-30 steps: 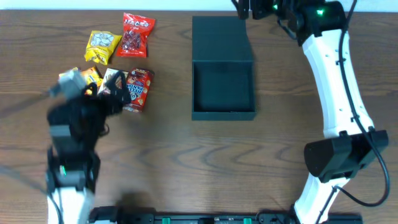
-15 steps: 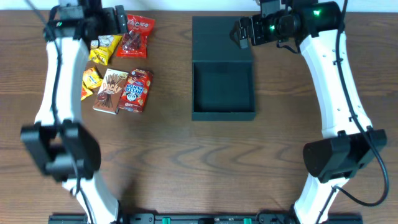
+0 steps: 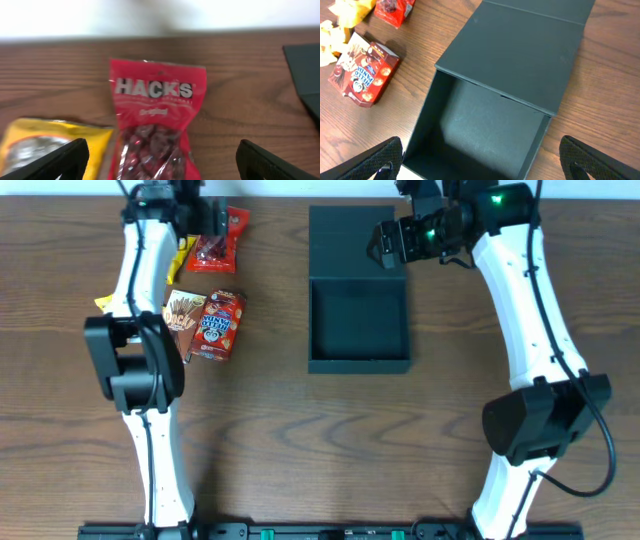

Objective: Pack container
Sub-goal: 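Grasp the red HACKS candy bag with the left gripper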

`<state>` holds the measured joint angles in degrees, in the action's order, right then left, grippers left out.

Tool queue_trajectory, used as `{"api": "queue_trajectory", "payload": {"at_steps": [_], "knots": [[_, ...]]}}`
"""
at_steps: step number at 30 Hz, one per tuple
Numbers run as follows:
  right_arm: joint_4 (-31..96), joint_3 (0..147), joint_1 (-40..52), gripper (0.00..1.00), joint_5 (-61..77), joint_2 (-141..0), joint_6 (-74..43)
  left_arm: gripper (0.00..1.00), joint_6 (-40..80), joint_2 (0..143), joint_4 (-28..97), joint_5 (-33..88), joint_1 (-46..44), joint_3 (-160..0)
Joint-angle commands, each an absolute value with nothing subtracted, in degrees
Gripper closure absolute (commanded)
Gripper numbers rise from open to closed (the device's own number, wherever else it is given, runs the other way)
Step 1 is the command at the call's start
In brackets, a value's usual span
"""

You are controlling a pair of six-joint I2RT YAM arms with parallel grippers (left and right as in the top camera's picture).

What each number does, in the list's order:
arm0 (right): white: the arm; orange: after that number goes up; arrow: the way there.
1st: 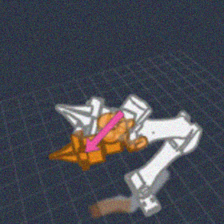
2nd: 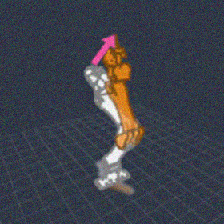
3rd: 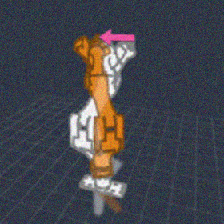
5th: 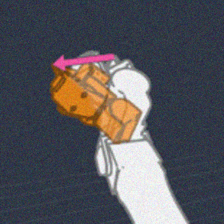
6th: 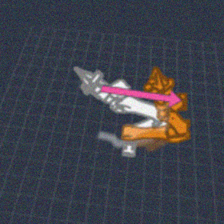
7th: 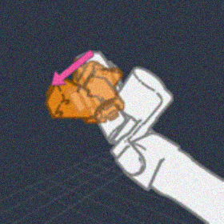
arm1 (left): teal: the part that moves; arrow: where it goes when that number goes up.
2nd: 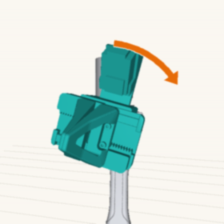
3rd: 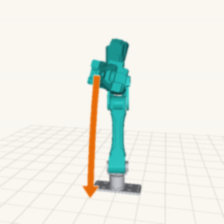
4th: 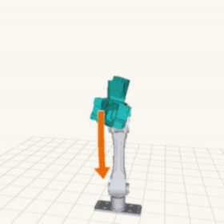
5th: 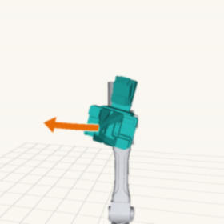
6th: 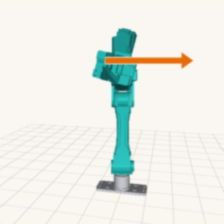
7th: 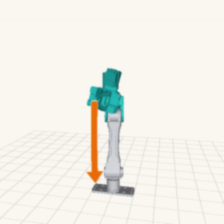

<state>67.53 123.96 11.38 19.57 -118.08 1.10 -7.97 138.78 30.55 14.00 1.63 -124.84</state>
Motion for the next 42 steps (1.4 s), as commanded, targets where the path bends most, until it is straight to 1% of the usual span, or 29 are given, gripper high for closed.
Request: {"api": "queue_trajectory", "payload": {"at_steps": [1,14,15,17,18,19,20,21,22,24,28,32,36,39,42], "knots": [[67.3,123.6,12.1,0.01,20.0,-118.1,2.1,0.05,-8.9,142.1,29.6,14.9,0.7,-126.6],[66.4,123.6,12.1,0.01,20.0,-118.1,2.4,0.05,-4.8,149.4,25.6,14.2,0.3,-126.6],[66.4,123.6,12.1,0.01,20.0,-118.1,2.4,0.04,-4.2,149.7,25.7,14.2,0.3,-126.6],[66.4,123.6,12.1,0.01,20.0,-118.1,2.4,0.0,-3.3,150.3,25.7,14.2,0.3,-126.6],[66.4,123.6,12.1,0.01,20.0,-118.1,2.4,0.06,-3.2,150.3,25.7,14.2,0.3,-126.6],[66.3,123.6,12.1,0.01,20.0,-118.1,2.4,0.09,-3.2,150.3,25.5,14.2,0.3,-126.6],[66.2,123.6,12.1,0.01,20.0,-118.1,2.4,0.15,-3.2,150.3,25.4,14.2,0.4,-126.7],[66.0,123.6,12.1,0.01,20.0,-118.1,2.4,0.25,-3.1,150.3,25.5,14.2,0.4,-126.9],[65.8,123.6,12.1,0.01,20.0,-118.1,2.4,0.31,-3.1,150.3,25.6,14.2,0.4,-126.9],[65.3,123.6,12.1,0.01,20.0,-118.1,2.3,0.48,-2.3,150.3,26.2,12.8,0.4,-126.9],[64.9,123.6,12.1,0.01,20.0,-118.1,2.4,0.68,-2.3,150.3,28.3,11.4,0.4,-126.9],[64.7,123.6,12.1,0.01,20.0,-118.1,2.4,0.86,-2.1,150.1,28.9,11.9,0.4,-127.1],[64.0,123.6,11.7,0.01,19.9,-118.1,2.4,0.94,0.1,150.1,31.3,12.0,0.1,-132.0],[63.1,123.6,10.6,0.01,19.9,-118.1,2.1,0.94,1.9,150.1,34.7,12.0,-0.3,-139.2],[62.0,123.7,7.9,0.01,19.5,-118.1,-0.5,0.94,2.8,150.1,40.4,11.8,-0.9,-147.2]]}}
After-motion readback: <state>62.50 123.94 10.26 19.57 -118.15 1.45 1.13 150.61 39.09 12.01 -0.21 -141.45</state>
